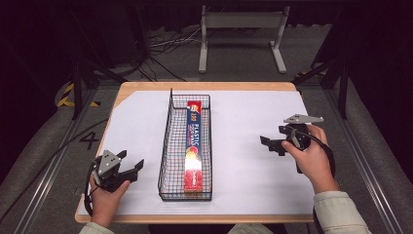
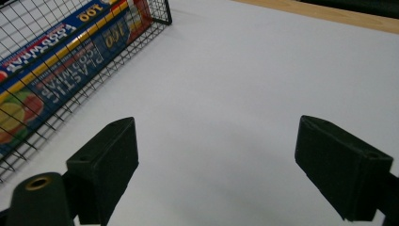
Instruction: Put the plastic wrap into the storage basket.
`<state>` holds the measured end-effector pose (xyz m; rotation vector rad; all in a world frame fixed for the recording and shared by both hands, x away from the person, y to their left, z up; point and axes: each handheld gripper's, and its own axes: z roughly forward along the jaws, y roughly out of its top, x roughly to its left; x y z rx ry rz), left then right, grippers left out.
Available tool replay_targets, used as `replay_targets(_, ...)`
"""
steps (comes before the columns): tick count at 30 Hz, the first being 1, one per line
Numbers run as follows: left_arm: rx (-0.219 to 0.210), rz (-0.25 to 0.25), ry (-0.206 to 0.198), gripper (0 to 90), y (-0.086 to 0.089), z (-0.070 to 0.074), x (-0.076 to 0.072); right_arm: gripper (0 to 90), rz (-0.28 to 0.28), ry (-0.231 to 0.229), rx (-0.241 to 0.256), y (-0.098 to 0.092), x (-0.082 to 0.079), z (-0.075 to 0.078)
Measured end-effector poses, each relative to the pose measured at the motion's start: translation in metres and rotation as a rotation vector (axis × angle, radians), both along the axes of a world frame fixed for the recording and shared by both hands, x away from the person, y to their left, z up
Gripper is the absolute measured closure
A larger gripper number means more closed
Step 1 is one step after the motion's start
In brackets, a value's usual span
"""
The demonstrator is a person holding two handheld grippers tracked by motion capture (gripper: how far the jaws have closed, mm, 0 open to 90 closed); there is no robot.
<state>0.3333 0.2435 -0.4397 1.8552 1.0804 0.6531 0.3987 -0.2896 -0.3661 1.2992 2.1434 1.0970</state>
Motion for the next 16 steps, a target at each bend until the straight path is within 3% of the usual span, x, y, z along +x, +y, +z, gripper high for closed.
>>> replay_targets(11, -0.016, -0.003, 0.016, 27.6, 0.001, 0.0, 0.001, 12.8, -0.006, -0.009, -0.01, -0.022, -0.01, -0.036)
replay_targets(16, -0.012, -0.011, 0.012, 27.1, 0.001, 0.0, 0.001, 12.3, -0.006, -0.009, 0.011, -0.031, -0.017, -0.048)
